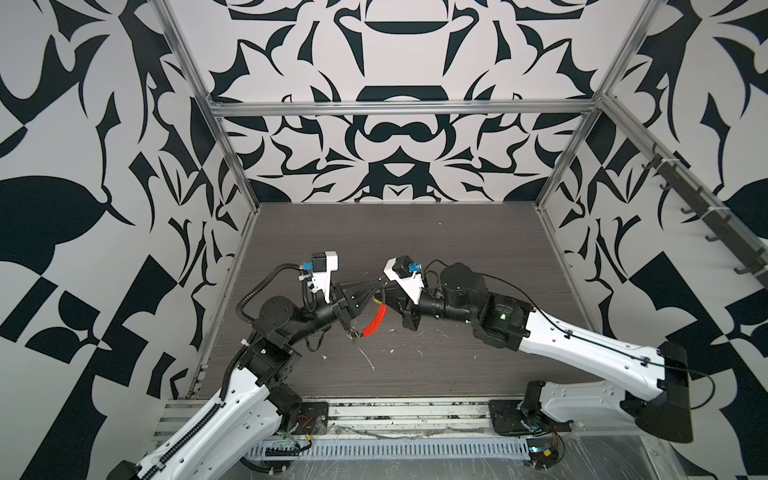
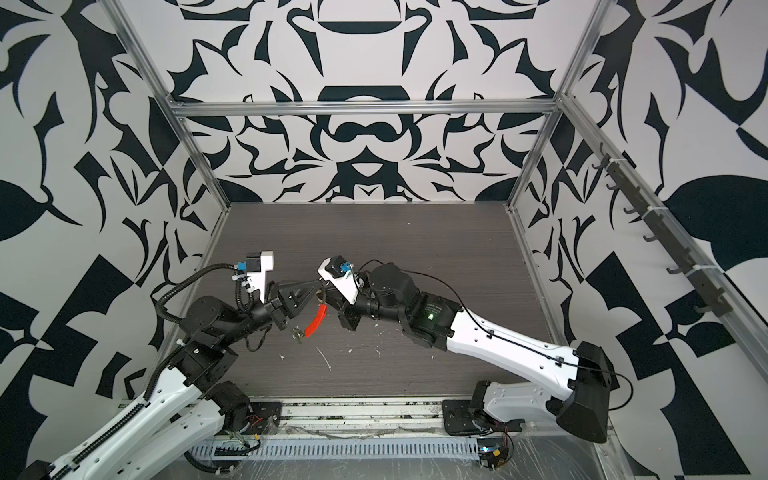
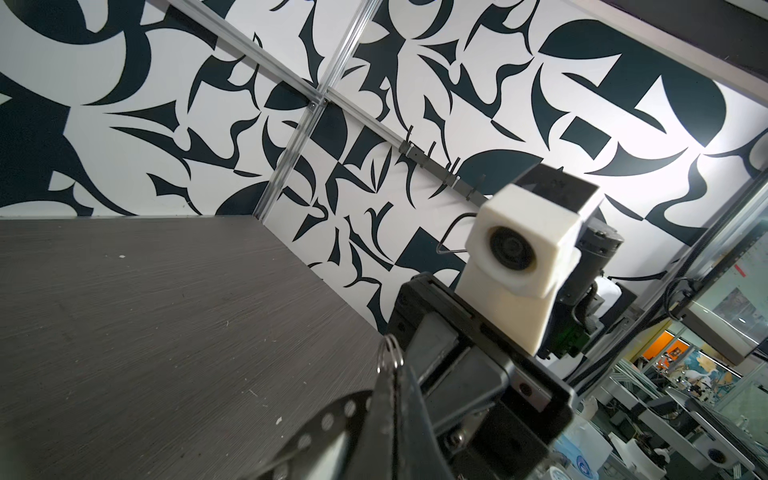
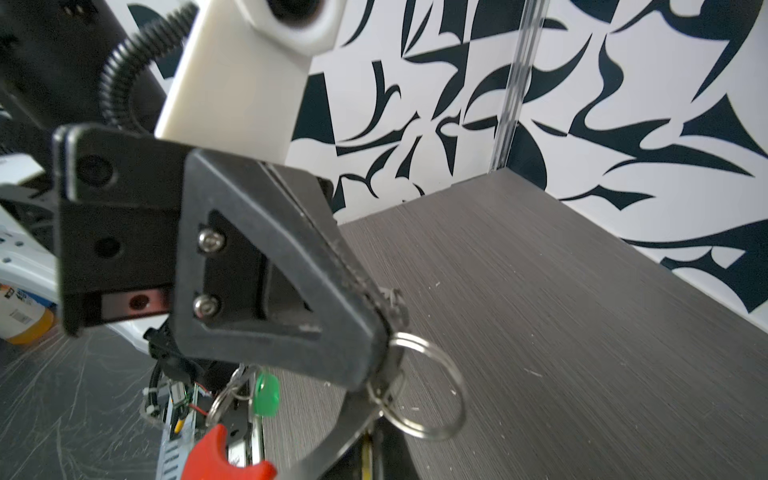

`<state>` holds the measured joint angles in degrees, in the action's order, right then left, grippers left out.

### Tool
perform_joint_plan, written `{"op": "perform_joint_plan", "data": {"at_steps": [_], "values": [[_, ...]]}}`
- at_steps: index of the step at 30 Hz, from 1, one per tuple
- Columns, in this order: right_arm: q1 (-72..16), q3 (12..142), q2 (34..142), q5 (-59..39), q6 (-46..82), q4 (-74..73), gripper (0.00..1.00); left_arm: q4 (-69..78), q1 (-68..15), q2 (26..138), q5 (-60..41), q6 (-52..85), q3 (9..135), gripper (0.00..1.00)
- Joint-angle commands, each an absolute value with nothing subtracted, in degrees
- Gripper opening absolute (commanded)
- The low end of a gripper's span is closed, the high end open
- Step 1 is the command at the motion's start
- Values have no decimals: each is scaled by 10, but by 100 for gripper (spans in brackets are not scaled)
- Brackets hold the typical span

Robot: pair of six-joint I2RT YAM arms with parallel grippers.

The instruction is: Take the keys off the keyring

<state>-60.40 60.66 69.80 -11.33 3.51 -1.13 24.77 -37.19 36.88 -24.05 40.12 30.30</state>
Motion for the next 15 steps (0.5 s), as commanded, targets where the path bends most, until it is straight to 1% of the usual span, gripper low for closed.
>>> {"op": "perform_joint_plan", "data": {"at_steps": [1,5,15], "values": [[-615,610,696,-136,44,-107,0,289,-380,374,-227,412,290,0],[-615,601,694,-146,51,-147,0,294,-381,380,-222,414,284,0],[-615,607,707,-228,71,-145,0,299,-381,385,-210,412,279,0]]}}
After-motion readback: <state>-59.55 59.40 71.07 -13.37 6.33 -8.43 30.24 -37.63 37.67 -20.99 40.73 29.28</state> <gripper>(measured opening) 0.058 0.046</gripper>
